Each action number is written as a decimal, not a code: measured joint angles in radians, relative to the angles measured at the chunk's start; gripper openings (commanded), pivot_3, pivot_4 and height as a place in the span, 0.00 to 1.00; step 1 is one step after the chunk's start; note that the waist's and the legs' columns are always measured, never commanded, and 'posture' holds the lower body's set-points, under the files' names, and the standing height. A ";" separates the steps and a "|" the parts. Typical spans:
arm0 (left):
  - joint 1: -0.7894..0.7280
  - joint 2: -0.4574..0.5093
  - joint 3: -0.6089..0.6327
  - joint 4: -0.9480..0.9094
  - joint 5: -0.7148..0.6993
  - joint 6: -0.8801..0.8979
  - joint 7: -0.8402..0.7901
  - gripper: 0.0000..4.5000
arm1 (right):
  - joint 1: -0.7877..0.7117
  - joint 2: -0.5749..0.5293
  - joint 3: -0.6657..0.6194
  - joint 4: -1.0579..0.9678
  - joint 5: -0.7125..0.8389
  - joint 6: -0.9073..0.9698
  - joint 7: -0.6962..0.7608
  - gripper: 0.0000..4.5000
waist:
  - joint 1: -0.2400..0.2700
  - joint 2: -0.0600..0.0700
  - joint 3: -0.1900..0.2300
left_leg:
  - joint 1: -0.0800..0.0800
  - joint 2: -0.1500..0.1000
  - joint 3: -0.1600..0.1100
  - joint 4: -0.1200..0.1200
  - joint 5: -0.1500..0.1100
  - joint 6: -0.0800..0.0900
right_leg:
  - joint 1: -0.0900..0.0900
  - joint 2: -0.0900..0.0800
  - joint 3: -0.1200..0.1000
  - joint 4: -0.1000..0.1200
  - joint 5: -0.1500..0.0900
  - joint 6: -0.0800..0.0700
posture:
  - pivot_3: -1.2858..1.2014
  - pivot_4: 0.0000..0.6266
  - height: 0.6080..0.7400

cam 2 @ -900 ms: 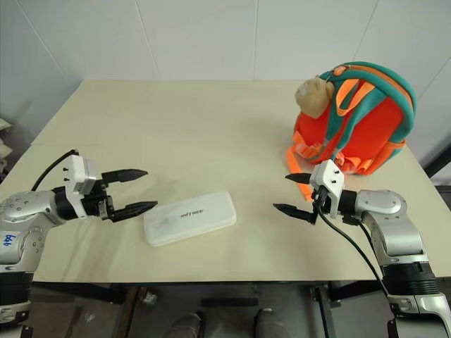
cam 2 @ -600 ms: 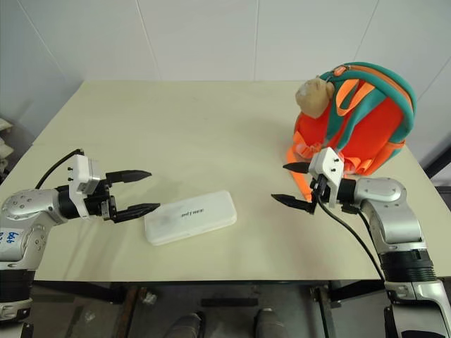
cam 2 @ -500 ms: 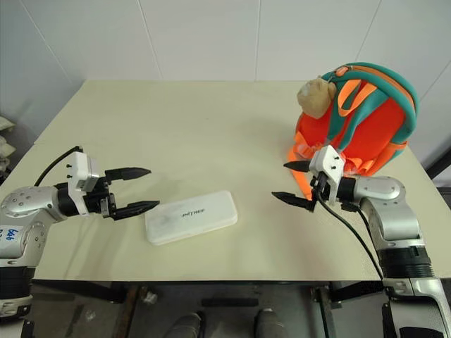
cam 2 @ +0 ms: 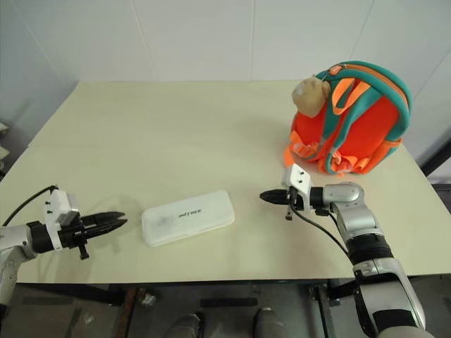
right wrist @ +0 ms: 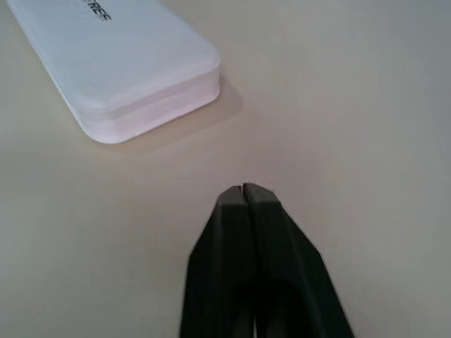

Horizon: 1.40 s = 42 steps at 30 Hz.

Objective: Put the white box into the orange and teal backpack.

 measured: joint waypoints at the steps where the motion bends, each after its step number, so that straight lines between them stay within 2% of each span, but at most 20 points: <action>1: 0.003 -0.001 -0.010 -0.001 0.009 -0.004 0.004 0.00 | -0.011 0.007 0.009 0.021 -0.005 -0.018 0.005 0.00 | 0.003 0.000 0.000 | 0.000 0.000 0.000 0.000 0.000 0.000 | 0.000 0.000 0.000 0.000 0.000 0.000 | 0.52 0.24 1.00; 8: 0.058 -0.012 -0.073 -0.030 0.030 -0.012 -0.001 0.00 | -0.071 0.072 0.019 0.147 -0.049 -0.086 0.032 0.00 | 0.003 0.000 0.000 | 0.001 0.000 0.000 0.000 0.000 0.000 | 0.000 0.000 0.000 0.001 0.000 0.000 | 0.52 0.24 1.00; 12: 0.060 -0.020 -0.099 -0.059 0.032 0.000 0.013 0.00 | -0.075 0.118 0.027 0.152 -0.057 -0.101 0.046 0.00 | 0.003 0.000 0.000 | 0.001 0.000 0.000 0.000 0.000 0.000 | 0.000 0.000 0.000 0.002 0.000 0.000 | 0.52 0.24 1.00; 21: 0.042 -0.046 -0.124 -0.077 0.032 0.002 0.029 0.00 | 0.019 0.126 0.036 -0.046 -0.029 0.006 0.088 0.00 | 0.006 0.000 0.000 | 0.001 0.000 0.000 0.001 0.000 0.000 | 0.000 0.000 0.000 0.002 0.000 0.000 | 0.52 0.24 1.00; 35: -0.063 -0.083 -0.189 0.008 0.066 -0.023 0.025 0.00 | 0.131 0.065 0.030 -0.286 0.022 0.177 0.068 0.00 | 0.010 0.000 0.000 | 0.001 0.000 0.000 0.001 0.000 0.000 | 0.000 0.000 0.000 0.002 0.000 0.000 | 0.52 0.24 1.00; 42: -0.119 -0.093 -0.219 0.067 0.080 -0.045 0.014 0.00 | 0.132 0.069 0.031 -0.284 0.017 0.167 0.028 0.00 | 0.010 0.000 0.000 | 0.001 0.000 0.000 0.002 0.000 0.000 | 0.000 0.000 0.000 0.002 0.000 0.000 | 0.52 0.24 1.00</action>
